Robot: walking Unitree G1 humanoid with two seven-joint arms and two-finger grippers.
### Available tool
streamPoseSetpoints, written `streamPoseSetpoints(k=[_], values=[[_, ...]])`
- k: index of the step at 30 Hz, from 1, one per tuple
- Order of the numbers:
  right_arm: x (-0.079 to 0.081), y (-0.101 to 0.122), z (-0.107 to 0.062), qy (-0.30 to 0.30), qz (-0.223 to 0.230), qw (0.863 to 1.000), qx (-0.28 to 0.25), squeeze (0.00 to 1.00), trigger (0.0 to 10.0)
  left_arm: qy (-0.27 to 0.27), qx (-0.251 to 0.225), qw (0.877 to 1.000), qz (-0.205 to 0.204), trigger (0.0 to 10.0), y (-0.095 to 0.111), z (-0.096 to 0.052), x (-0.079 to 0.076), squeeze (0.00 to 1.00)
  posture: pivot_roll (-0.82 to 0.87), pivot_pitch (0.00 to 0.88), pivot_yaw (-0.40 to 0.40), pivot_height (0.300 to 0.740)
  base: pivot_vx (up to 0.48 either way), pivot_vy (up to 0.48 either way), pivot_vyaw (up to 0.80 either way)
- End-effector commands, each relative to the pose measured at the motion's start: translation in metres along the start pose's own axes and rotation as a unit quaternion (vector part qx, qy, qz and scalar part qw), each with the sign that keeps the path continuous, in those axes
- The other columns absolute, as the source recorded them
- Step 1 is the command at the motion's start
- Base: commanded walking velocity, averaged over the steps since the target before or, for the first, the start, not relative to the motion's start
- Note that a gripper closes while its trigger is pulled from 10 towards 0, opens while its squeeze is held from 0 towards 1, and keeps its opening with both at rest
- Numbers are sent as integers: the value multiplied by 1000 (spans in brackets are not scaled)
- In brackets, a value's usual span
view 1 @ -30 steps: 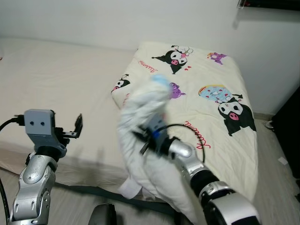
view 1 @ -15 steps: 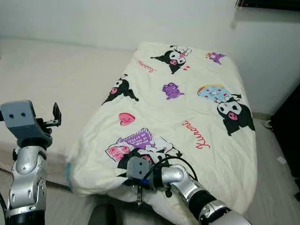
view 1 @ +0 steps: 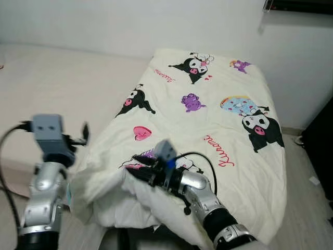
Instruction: Clean up the room
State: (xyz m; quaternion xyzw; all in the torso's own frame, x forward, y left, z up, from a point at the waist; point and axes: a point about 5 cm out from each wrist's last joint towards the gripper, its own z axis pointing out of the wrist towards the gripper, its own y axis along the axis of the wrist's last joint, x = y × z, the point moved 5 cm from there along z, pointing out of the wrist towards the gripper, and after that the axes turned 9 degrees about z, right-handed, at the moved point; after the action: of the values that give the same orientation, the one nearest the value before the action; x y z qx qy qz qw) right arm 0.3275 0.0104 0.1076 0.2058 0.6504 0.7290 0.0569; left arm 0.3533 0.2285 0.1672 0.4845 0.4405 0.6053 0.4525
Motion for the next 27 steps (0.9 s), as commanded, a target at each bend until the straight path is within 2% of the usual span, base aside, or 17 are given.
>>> streamPoseSetpoints(k=[1,4,5,6,10,11,13,15,16,17,19,20,21,23,24,25,27], values=[[12,-2,-21,25,95,995,-16,0,10000,-21,23,999,0,10000,-14,0,-20,0,33,26,-16,595,0,0,0],[17,0,-29,35,122,992,-24,0,10000,-26,26,999,-2,10000,-16,1,-25,0,31,24,-15,595,0,0,0],[23,-4,-37,49,134,990,-12,0,10000,-30,24,999,-2,10000,-17,1,-28,0,25,18,-14,595,0,0,0],[29,-10,-45,65,132,989,11,0,10000,-33,24,999,-2,10000,-18,1,-30,0,23,12,-14,595,0,0,0],[33,-18,-52,73,125,989,37,0,10000,-34,21,999,2,10000,-18,2,-31,0,23,12,-14,595,0,0,0],[35,-23,-61,68,118,989,55,0,10000,-38,18,999,6,10000,-17,3,-31,0,16,6,-17,595,0,0,0],[18,-17,-69,-1,78,996,44,0,10000,-36,21,999,12,10000,-18,5,-30,0,17,4,-20,595,0,0,0],[-6,-8,-71,-91,26,995,22,0,10000,-33,30,999,10,10000,-21,5,-29,0,15,4,-22,595,0,0,0],[-6,-8,-71,-91,26,995,22,0,10000,-33,30,999,10,10000,-21,5,-29,0,15,4,-22,595,0,0,0],[-38,12,-81,-218,-14,976,-25,0,10000,-32,52,998,-5,10000,-31,3,-34,0,15,3,-22,595,0,0,0],[-38,12,-81,-218,-14,976,-25,0,10000,-32,52,998,-5,10000,-31,3,-34,0,15,3,-22,595,0,0,0],[-48,22,-87,-257,-15,965,-45,0,10000,-33,63,997,-7,10000,-37,1,-37,0,18,2,-24,595,0,0,0],[-61,32,-98,-314,-28,947,-67,0,10000,-31,70,997,-16,10000,-42,-2,-40,0,17,3,-26,595,0,0,0],[-75,46,-115,-388,-57,915,-91,0,10000,-21,75,997,-22,10000,-49,-6,-44,0,17,0,-28,599,0,0,0],[-75,46,-115,-388,-57,915,-91,0,10000,-21,75,997,-22,10000,-49,-6,-44,0,17,0,-28,599,0,0,0],[-82,51,-126,-429,-77,895,-97,0,10000,-14,78,997,-19,10000,-53,-9,-46,0,14,0,-30,604,0,0,0],[-87,54,-139,-476,-113,868,-90,0,10000,-16,74,997,-10,10000,-54,-13,-52,0,13,0,-30,614,0,0,0]])
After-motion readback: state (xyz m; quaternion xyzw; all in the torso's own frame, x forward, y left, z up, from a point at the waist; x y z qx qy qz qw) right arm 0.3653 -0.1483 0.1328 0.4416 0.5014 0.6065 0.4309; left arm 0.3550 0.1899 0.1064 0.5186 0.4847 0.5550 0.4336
